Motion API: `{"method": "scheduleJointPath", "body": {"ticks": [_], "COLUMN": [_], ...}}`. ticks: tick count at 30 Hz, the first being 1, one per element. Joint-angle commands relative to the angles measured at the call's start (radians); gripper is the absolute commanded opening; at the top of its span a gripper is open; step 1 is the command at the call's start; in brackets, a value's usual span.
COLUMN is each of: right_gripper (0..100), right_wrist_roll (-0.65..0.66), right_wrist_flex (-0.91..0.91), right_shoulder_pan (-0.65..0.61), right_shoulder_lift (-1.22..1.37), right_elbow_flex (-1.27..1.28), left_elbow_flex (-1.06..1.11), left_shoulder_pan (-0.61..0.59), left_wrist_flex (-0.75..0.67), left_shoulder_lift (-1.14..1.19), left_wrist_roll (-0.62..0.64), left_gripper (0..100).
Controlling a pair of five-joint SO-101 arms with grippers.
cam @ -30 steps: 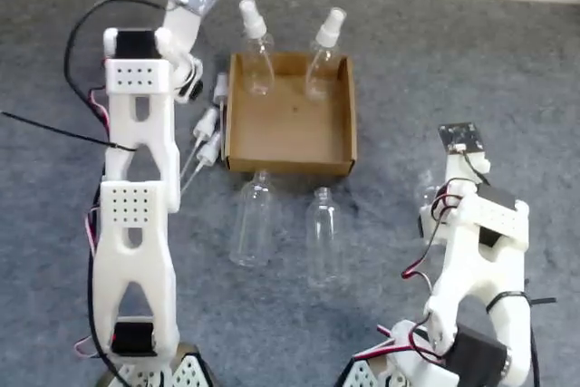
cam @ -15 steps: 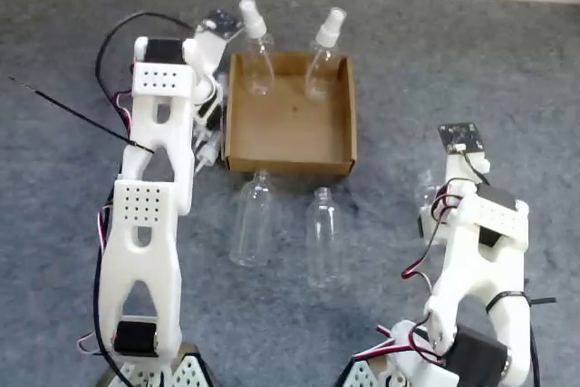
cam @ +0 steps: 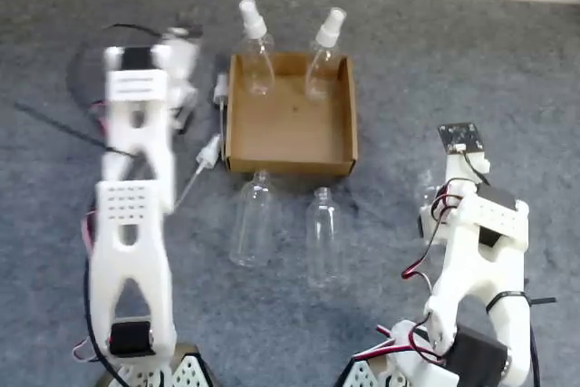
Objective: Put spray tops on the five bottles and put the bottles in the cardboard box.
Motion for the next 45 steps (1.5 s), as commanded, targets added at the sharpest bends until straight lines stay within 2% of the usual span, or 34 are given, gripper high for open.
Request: {"method": "scheduleJointPath", "body": {"ticks": [1, 5, 13, 18, 22, 25, 30, 38, 45], "right_gripper": [7.4, 7.4, 7.4, 7.4, 7.5, 7.5, 7.6, 7.7, 7.7], "right_wrist_roll": [0.011, 0.011, 0.011, 0.011, 0.011, 0.011, 0.011, 0.011, 0.011], "right_wrist_flex": [-0.007, -0.007, -0.007, -0.012, -0.012, -0.012, -0.012, -0.012, -0.012], "right_shoulder_pan": [-0.013, -0.013, -0.019, -0.021, -0.021, -0.021, -0.016, -0.015, -0.016], "right_shoulder_lift": [0.007, 0.007, 0.007, 0.007, 0.007, 0.007, 0.007, 0.008, 0.008], "right_elbow_flex": [0.025, 0.025, 0.025, 0.025, 0.025, 0.025, 0.025, 0.025, 0.025], "left_elbow_flex": [0.039, 0.371, 1.159, 1.638, 1.905, 1.971, 1.966, 1.808, 1.822], "left_shoulder_pan": [-0.122, -0.183, -0.188, -0.154, -0.114, -0.079, -0.047, -0.044, -0.024], "left_wrist_flex": [0.017, 0.017, -0.017, -0.298, -0.577, -0.683, -0.690, -0.672, -0.675], "left_shoulder_lift": [-0.107, -0.317, -0.901, -1.196, -1.293, -1.274, -1.231, -1.221, -1.218], "left_wrist_roll": [0.031, 0.018, -0.140, -0.140, -0.115, -0.098, -0.100, -0.095, -0.095], "left_gripper": [0, 0, 0, 0, 0, 1, 13, 13, 13]}}
